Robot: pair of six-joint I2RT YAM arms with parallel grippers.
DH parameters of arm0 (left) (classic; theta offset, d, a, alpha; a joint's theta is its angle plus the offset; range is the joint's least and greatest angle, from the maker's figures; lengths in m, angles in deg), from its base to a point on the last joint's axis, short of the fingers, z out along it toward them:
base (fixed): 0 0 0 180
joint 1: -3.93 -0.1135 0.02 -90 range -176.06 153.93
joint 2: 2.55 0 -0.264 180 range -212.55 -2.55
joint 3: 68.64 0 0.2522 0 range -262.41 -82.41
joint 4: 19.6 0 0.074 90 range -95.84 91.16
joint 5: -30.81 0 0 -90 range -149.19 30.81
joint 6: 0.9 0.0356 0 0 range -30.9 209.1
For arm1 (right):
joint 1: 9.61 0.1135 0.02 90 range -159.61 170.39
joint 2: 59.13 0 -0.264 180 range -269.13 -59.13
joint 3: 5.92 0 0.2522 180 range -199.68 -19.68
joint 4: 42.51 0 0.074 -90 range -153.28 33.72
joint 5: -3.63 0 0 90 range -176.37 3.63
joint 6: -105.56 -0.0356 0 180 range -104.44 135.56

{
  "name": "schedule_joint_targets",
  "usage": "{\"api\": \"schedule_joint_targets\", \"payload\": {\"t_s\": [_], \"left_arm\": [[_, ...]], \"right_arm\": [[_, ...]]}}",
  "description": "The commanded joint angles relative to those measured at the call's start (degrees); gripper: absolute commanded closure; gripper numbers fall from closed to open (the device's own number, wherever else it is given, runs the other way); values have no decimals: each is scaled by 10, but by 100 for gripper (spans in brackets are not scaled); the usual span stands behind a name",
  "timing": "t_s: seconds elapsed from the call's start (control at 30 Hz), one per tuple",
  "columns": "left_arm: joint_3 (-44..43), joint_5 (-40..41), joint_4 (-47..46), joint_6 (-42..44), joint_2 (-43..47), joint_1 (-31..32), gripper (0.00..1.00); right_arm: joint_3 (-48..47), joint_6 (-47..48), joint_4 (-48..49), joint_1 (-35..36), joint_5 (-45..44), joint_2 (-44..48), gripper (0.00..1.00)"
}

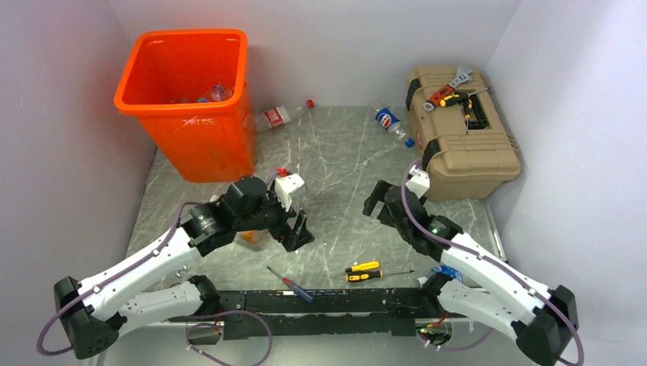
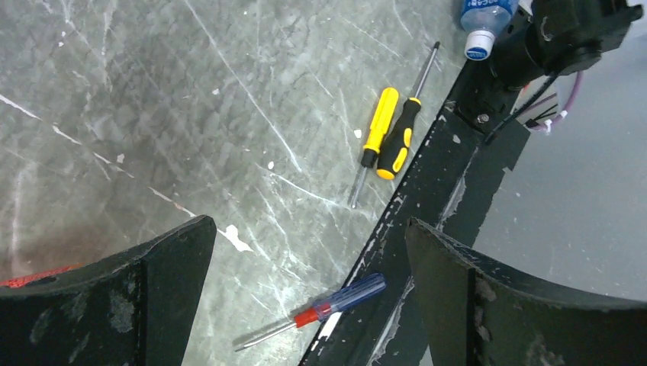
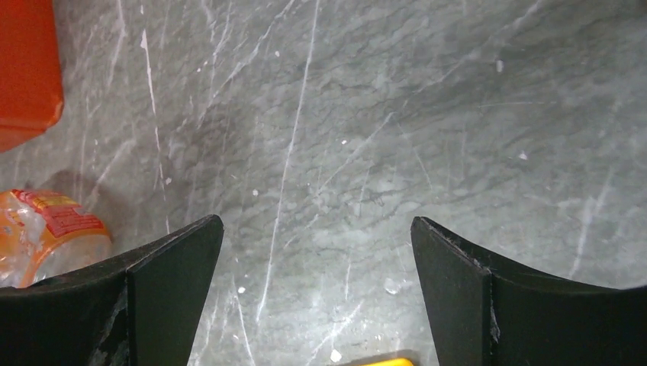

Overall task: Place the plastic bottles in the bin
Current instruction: Move the plastic bottle to the center of the board.

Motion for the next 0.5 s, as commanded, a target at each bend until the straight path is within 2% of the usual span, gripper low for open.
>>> {"api": "schedule_joint_targets", "payload": {"t_s": [0.0,0.17,0.23,0.37,0.47], "left_arm": [[-16,37,-7,-29,33,9,0],[-15,223,93,-115,57,9,0],[-3,266,122,-158,70,9,0],[33,317,145,-210,136,8,1],[43,347,166,-208,198,9,1]], "right_arm": [[-18,23,105,-37,144,-81,3],[-2,98,225,-23,286,-125,5],[-1,131,268,11,326,-142,5],[-58,199,303,122,306,-231,1],[-117,232,319,167,265,-321,0]]}}
